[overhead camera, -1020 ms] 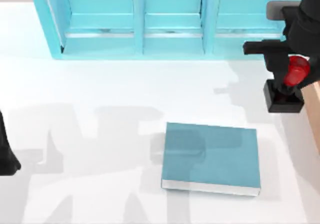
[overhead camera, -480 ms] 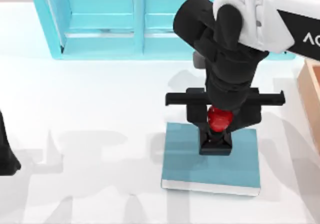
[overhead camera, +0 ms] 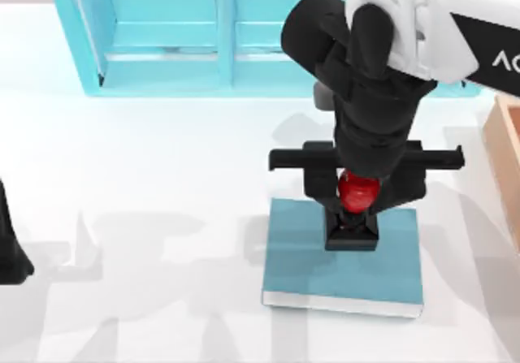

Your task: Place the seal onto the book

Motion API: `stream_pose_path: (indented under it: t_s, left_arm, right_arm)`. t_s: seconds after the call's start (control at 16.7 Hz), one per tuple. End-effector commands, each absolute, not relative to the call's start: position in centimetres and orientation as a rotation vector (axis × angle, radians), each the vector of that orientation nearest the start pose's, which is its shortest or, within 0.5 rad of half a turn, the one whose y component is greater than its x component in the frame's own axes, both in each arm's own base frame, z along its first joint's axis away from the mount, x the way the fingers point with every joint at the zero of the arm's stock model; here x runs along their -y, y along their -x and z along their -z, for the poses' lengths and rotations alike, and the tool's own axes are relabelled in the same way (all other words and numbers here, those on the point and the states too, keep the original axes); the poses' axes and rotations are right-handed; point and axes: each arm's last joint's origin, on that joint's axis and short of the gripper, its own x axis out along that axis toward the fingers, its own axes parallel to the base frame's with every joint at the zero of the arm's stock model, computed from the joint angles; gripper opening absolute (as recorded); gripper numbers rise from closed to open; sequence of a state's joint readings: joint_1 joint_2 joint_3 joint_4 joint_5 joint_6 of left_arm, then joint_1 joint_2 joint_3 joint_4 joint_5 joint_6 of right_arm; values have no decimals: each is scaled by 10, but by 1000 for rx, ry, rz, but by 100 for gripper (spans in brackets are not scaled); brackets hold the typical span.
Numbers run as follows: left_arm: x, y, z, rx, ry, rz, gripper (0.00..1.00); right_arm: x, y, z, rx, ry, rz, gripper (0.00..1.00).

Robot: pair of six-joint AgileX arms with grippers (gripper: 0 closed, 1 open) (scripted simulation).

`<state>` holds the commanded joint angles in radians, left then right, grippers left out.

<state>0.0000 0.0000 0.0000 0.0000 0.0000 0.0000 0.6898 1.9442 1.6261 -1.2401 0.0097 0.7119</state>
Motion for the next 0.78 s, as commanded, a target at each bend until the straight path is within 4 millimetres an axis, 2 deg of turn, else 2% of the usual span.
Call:
stream_pose_path:
  t_s: [0.18, 0.78]
  left_arm:
    - [1, -106, -160, 0, 0, 0, 100]
    - [1, -106, -160, 0, 0, 0, 100]
  right_arm:
    - [-242, -287, -227, -1556, -14, 11, 0]
    - [-242, -287, -227, -1556, -14, 11, 75]
